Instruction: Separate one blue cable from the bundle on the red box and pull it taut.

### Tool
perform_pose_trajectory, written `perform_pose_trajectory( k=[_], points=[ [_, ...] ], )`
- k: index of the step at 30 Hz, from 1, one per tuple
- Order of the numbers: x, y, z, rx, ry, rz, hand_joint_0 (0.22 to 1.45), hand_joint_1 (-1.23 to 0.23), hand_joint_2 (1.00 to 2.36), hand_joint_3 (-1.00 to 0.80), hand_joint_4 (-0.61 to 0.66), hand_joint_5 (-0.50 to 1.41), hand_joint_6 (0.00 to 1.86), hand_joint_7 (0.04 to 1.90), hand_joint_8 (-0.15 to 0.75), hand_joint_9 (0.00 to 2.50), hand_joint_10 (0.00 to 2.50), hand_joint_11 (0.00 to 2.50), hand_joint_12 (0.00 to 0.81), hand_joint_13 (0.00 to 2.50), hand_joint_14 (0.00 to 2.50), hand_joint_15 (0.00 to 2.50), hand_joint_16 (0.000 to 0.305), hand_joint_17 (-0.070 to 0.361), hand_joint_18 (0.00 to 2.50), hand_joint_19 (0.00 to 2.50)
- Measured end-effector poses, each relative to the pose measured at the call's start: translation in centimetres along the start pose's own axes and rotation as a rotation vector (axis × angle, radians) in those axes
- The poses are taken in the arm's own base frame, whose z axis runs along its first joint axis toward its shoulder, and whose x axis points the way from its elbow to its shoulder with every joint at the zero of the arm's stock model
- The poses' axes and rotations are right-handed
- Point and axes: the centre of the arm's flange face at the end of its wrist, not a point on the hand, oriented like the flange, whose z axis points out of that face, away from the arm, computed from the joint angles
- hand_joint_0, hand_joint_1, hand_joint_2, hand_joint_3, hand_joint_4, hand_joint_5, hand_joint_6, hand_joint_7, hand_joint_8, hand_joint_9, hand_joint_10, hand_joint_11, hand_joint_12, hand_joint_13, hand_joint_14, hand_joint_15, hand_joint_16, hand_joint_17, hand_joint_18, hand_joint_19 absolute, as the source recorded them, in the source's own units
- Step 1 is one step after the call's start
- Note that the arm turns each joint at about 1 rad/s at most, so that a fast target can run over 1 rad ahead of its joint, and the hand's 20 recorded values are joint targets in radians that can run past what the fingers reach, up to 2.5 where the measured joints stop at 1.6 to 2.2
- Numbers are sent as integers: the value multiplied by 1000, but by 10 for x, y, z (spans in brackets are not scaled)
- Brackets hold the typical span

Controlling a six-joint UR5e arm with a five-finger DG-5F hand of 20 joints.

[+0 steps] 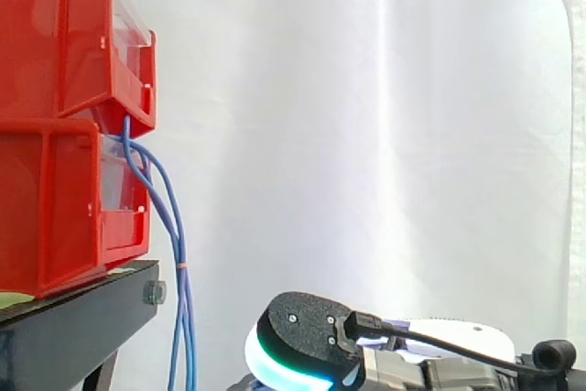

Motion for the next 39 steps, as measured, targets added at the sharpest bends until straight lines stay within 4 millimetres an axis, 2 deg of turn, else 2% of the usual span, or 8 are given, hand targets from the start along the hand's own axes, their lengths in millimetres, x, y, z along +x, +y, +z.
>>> perform_pose_trajectory(
  k=[7, 14, 20, 22, 29, 32, 39],
  points=[
    [2, 0, 0, -5, 14, 35, 533, -599, 1001, -479, 308, -90, 503, 1162, 332, 733, 7, 284, 361, 423, 3, 110, 50, 113, 454, 255],
    [3, 4, 1, -12, 27, 64, 538, -611, 1002, -473, 282, -79, 502, 1232, 333, 754, 8, 300, 361, 446, 4, 119, 50, 112, 499, 269],
    [-2, 20, 2, -13, 32, 84, 551, -624, 1006, -430, 260, -68, 501, 1310, 335, 781, 8, 324, 358, 467, 4, 125, 49, 109, 513, 281],
    [-4, 26, 2, -4, 35, 80, 565, -641, 1008, -398, 235, -61, 500, 1399, 333, 782, 8, 324, 356, 469, 4, 128, 48, 108, 519, 293],
    [-8, 38, -4, 47, 75, 56, 575, -664, 1012, -314, 209, -96, 657, 1236, 333, 797, 11, 352, 360, 493, 4, 142, 47, 106, 540, 310],
    [-9, 45, -5, 51, 84, 52, 569, -682, 1011, -341, 205, -106, 711, 1172, 334, 806, 11, 363, 363, 506, 5, 150, 47, 106, 559, 315],
    [-13, 59, -5, 52, 87, 51, 543, -673, 1005, -437, 230, -96, 723, 1163, 348, 843, 11, 374, 373, 536, 5, 158, 48, 108, 584, 322]
  ],
)
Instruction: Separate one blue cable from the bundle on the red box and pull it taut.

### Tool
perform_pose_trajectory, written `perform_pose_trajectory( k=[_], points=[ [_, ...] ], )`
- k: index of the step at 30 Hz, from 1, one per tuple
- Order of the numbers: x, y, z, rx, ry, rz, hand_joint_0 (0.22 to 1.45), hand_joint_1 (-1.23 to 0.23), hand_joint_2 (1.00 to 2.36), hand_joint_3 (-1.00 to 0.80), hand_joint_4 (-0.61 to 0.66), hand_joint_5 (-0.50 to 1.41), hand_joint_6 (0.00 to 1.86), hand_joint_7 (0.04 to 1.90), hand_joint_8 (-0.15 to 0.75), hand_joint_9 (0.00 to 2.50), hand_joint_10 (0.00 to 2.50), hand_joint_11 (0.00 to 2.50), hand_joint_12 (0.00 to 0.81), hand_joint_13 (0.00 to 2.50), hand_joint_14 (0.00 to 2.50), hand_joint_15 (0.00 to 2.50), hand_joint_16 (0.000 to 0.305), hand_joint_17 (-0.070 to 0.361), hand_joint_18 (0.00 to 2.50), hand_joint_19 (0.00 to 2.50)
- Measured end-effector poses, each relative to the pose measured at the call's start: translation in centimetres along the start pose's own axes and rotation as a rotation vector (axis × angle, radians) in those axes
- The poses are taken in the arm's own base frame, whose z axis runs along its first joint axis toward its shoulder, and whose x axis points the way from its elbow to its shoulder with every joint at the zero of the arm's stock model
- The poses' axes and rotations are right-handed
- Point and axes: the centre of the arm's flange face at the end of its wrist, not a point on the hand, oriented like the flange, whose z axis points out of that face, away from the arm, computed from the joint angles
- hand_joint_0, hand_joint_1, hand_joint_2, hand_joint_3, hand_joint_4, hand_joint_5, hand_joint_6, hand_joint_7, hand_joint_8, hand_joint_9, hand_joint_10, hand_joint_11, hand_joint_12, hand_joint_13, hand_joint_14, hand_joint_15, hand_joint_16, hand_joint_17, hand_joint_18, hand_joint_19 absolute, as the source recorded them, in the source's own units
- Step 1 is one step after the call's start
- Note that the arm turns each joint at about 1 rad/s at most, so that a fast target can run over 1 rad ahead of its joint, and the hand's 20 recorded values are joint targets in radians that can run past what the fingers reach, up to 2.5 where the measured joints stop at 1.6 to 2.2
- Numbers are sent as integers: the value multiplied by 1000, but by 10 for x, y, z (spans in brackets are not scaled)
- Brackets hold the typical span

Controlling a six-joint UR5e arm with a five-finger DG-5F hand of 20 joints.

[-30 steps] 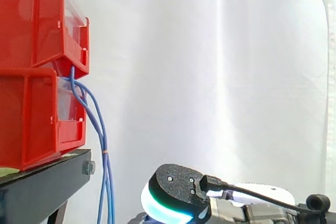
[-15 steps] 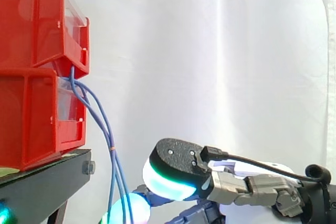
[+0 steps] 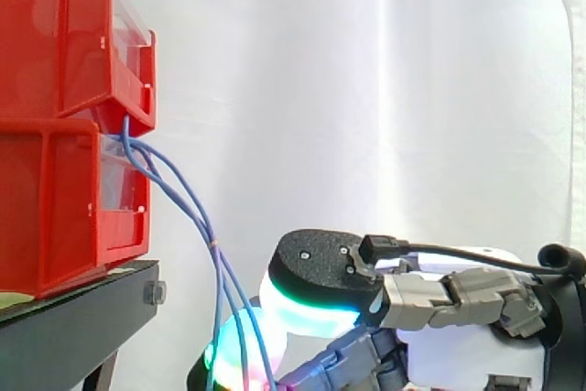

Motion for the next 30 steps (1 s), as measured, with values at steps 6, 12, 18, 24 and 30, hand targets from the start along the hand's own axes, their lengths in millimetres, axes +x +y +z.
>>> perform_pose_trajectory(
  k=[6, 12, 18, 24, 30],
  points=[
    [-1, 7, 1, -9, -2, 5, 538, -632, 1003, -462, 225, -83, 717, 1184, 356, 890, 10, 382, 378, 570, 5, 170, 47, 107, 610, 342],
    [-5, 26, 2, -32, -9, 12, 537, -622, 1003, -461, 214, -73, 708, 1195, 360, 914, 10, 386, 379, 594, 5, 179, 47, 106, 641, 347],
    [-7, 33, 2, -36, -13, 16, 543, -715, 1002, -473, 218, -66, 735, 1217, 367, 986, 10, 407, 379, 646, 6, 196, 46, 104, 707, 364],
    [-6, 37, 2, -40, -12, 24, 515, -745, 1000, -500, 216, -58, 740, 1230, 383, 1049, 11, 434, 397, 714, 7, 221, 48, 108, 782, 374],
    [-7, 48, 1, -51, -13, 29, 490, -733, 1000, -500, 207, -49, 737, 1194, 390, 1084, 11, 421, 402, 760, 7, 228, 50, 112, 833, 375]
  ],
)
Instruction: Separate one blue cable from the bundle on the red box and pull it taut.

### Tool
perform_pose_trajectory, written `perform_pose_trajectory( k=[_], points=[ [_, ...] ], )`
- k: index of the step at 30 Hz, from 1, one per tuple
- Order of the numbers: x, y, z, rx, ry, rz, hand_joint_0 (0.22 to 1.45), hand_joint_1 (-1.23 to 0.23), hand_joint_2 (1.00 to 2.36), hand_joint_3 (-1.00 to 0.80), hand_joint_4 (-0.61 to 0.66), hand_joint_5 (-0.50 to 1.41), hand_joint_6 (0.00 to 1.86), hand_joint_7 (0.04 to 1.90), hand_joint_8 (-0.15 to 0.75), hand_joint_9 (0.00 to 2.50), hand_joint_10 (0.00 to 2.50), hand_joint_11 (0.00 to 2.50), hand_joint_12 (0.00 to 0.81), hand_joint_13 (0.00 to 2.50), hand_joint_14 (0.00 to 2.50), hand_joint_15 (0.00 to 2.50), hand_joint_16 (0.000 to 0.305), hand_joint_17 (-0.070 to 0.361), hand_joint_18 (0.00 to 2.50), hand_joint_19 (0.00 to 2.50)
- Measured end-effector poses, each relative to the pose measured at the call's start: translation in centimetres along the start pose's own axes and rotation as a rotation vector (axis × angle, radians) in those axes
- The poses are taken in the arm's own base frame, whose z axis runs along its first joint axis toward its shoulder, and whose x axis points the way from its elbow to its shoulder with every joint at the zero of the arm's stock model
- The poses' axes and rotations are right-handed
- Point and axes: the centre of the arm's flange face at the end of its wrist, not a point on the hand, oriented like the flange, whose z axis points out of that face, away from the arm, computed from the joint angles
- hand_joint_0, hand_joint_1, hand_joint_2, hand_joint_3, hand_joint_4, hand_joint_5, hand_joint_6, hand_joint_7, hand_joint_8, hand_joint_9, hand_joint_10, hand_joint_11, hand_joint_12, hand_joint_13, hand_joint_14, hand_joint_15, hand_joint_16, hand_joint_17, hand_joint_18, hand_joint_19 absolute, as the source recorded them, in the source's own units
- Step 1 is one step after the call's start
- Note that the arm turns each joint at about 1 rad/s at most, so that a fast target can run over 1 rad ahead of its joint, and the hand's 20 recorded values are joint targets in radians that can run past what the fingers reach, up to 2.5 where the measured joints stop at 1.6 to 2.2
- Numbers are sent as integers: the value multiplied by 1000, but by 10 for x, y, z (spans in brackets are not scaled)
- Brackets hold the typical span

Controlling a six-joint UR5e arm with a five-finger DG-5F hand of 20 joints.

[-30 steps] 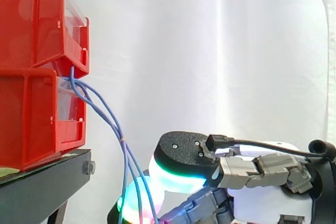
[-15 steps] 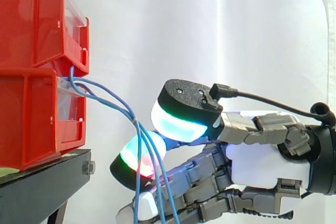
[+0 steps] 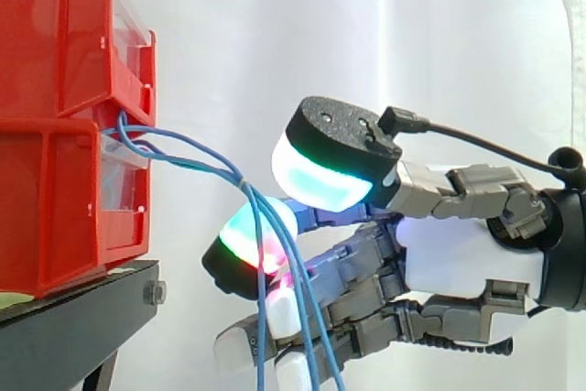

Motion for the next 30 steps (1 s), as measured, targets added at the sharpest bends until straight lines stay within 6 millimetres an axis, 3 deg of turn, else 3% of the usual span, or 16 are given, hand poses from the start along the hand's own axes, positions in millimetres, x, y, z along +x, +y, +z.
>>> perform_pose_trajectory(
  k=[9, 25, 30],
  points=[
    [6, 3, -1, -3, 11, 28, 509, -693, 1000, -500, 188, -35, 710, 1225, 389, 1160, 14, 439, 400, 821, 8, 256, 48, 107, 857, 409],
    [26, 9, -3, -16, 36, 430, 506, -657, 1000, -500, 181, -13, 676, 1262, 399, 1284, 15, 451, 408, 928, 9, 290, 47, 105, 918, 428],
    [26, 8, -3, -14, 36, 497, 497, -714, 1000, -500, 177, -8, 677, 1270, 396, 1338, 13, 464, 409, 966, 10, 300, 46, 104, 964, 424]
  ],
)
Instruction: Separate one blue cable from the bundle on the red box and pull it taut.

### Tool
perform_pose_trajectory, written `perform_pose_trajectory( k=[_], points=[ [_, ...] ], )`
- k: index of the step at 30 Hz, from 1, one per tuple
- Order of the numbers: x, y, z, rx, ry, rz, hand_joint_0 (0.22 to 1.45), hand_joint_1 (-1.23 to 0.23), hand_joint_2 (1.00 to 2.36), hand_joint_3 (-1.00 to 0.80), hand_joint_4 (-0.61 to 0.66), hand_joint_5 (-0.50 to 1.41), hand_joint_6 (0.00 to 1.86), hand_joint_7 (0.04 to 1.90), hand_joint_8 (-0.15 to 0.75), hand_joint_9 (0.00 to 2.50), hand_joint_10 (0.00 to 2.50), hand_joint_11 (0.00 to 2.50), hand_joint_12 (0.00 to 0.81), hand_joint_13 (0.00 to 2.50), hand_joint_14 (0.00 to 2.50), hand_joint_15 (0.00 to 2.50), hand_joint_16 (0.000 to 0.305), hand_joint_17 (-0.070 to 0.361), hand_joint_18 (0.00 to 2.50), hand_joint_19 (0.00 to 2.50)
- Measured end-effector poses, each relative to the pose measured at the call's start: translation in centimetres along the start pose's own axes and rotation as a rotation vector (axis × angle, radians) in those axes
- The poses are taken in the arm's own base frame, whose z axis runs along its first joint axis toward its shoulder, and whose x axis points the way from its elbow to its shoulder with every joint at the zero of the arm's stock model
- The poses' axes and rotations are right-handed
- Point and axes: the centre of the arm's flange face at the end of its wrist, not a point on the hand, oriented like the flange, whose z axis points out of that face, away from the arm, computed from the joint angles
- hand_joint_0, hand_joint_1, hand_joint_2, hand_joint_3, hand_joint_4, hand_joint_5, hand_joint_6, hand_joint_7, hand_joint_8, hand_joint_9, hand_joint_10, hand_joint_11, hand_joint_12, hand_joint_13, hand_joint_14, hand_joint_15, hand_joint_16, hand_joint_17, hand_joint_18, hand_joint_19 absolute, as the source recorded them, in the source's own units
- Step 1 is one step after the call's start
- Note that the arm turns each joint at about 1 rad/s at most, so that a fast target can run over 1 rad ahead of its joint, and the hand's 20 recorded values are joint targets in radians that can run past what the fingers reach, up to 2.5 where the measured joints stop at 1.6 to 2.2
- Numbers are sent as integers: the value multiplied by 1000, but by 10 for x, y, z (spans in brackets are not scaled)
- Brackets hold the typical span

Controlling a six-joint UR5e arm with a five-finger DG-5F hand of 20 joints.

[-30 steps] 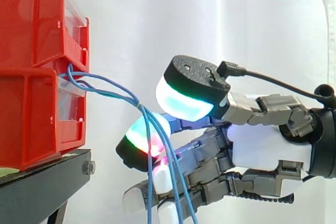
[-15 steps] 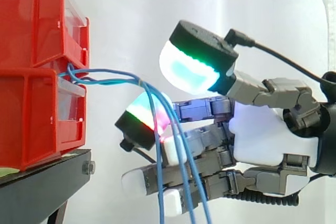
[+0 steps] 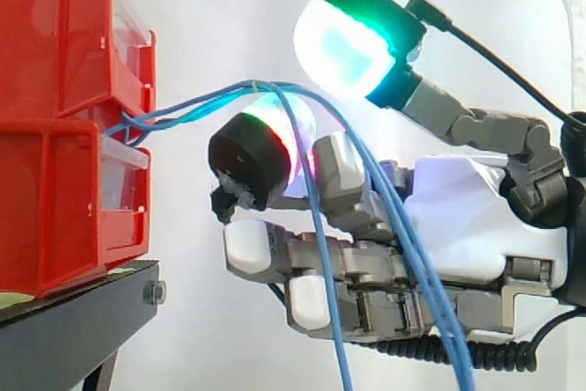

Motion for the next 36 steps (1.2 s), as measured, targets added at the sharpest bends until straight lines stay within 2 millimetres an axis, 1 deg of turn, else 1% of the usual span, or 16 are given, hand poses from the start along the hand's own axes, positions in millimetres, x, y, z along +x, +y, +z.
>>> perform_pose_trajectory(
  k=[2, 5, 7, 10, 12, 14, 16, 18, 23, 24, 25, 29, 32, 33, 35, 36],
  points=[
    [0, 0, 0, 0, 0, 11, 533, -776, 1000, -500, 152, -9, 703, 1258, 391, 1341, 14, 479, 397, 964, 10, 311, 44, 99, 946, 433],
    [0, 0, 0, -1, 1, 21, 576, -821, 1007, -421, 122, -21, 726, 1356, 377, 1318, 15, 511, 388, 964, 11, 334, 42, 94, 942, 462],
    [0, 0, 0, -1, 1, 23, 577, -860, 1015, -293, 137, -54, 802, 1326, 379, 1298, 18, 552, 395, 969, 14, 357, 42, 94, 950, 462],
    [0, 0, 0, 0, -1, 24, 578, -887, 1019, -226, 143, -83, 835, 1291, 381, 1249, 16, 590, 399, 969, 13, 371, 43, 96, 956, 462],
    [0, 0, 0, 1, -1, 24, 580, -897, 1021, -187, 103, -99, 849, 1284, 377, 1224, 17, 618, 399, 962, 13, 372, 43, 97, 953, 459],
    [0, 0, 0, 1, -1, 23, 579, -896, 1023, -157, 74, -105, 857, 1259, 372, 1221, 16, 615, 397, 955, 14, 367, 43, 97, 953, 461],
    [0, 0, 0, 1, -1, 23, 557, -813, 1020, -146, 79, -100, 849, 1164, 373, 1229, 14, 559, 416, 954, 12, 357, 47, 105, 983, 446],
    [0, 0, 0, 1, -2, 22, 546, -761, 1015, -160, 92, -85, 815, 1131, 382, 1245, 13, 502, 436, 973, 10, 341, 52, 117, 1018, 425],
    [0, 0, 0, 1, -2, 22, 547, -719, 1014, -153, 124, -44, 694, 1240, 384, 1256, 12, 468, 445, 976, 10, 341, 54, 121, 1023, 429],
    [0, 0, 0, 1, -2, 22, 551, -719, 1015, -140, 141, -33, 629, 1367, 384, 1256, 13, 486, 444, 972, 12, 339, 54, 121, 1016, 426],
    [0, 0, 0, 2, -2, 21, 557, -735, 1015, -136, 143, -33, 610, 1394, 383, 1245, 13, 499, 443, 968, 10, 342, 53, 120, 1010, 423],
    [0, 0, 0, 3, -2, 19, 567, -775, 1017, -127, 153, -58, 628, 1331, 383, 1213, 17, 570, 432, 940, 11, 359, 51, 115, 980, 437],
    [-1, 0, 0, 3, -2, 17, 571, -804, 1020, -115, 157, -91, 683, 1234, 378, 1179, 16, 642, 422, 920, 12, 373, 49, 110, 949, 448],
    [-2, 0, 0, 3, -2, 12, 574, -833, 1021, -104, 140, -123, 750, 1147, 372, 1163, 19, 671, 422, 913, 12, 380, 49, 109, 942, 444],
    [-5, 1, 0, 4, -3, 2, 568, -833, 1021, -96, 146, -130, 765, 1128, 375, 1168, 18, 658, 421, 916, 12, 364, 49, 111, 949, 443],
    [-6, 1, 0, 6, -4, -7, 554, -793, 1015, -79, 151, -111, 749, 1150, 385, 1204, 15, 579, 438, 940, 10, 341, 55, 123, 1000, 419]
  ],
)
